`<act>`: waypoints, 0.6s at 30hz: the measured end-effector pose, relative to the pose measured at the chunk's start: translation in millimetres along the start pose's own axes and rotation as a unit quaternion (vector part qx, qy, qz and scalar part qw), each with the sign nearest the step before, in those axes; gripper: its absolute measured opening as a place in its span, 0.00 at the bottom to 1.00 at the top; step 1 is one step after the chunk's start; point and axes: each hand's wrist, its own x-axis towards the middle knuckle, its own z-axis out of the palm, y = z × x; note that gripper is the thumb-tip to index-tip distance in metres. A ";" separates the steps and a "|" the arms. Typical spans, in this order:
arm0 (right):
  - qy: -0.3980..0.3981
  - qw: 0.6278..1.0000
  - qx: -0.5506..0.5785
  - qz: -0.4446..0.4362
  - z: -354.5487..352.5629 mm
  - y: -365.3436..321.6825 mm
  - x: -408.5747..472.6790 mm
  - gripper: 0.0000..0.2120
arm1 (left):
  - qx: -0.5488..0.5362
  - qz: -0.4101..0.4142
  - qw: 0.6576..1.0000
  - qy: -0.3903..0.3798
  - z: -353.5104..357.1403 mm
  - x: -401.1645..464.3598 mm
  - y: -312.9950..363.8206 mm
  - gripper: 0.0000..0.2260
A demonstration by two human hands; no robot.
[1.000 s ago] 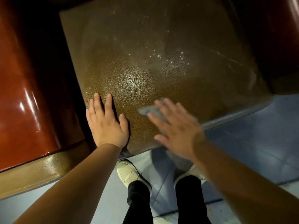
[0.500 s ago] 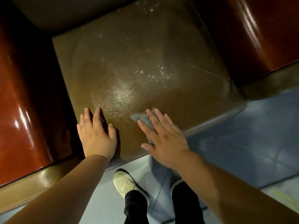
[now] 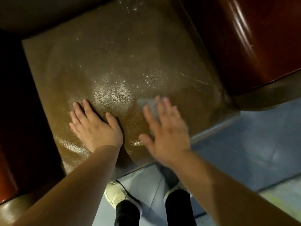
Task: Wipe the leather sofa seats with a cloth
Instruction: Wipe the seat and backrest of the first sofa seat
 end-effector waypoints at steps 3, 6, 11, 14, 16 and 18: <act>-0.030 0.989 -0.020 -0.142 4.3 25.8 4.5 0.35 | 0.000 -0.002 1.000 -0.002 2.2 -1.6 1.0 0.35; -0.006 0.995 -0.042 -0.086 -8.6 88.3 22.4 0.33 | 0.011 -0.002 1.000 0.002 7.5 -1.6 -0.8 0.36; 0.023 0.977 0.057 0.206 -34.3 123.2 51.5 0.35 | 0.008 0.001 1.000 0.006 11.9 -0.7 0.5 0.36; 0.013 0.982 0.021 0.186 -27.6 70.3 53.4 0.37 | 0.010 0.003 1.000 0.013 13.2 -0.4 0.5 0.36; -0.006 0.997 0.006 0.072 -16.2 34.4 40.2 0.37 | 0.008 0.000 1.000 0.010 13.8 -0.3 1.3 0.37; -0.030 0.999 -0.007 -0.037 -11.7 28.8 32.1 0.37 | 0.006 -0.005 1.000 0.010 13.5 -0.4 1.1 0.36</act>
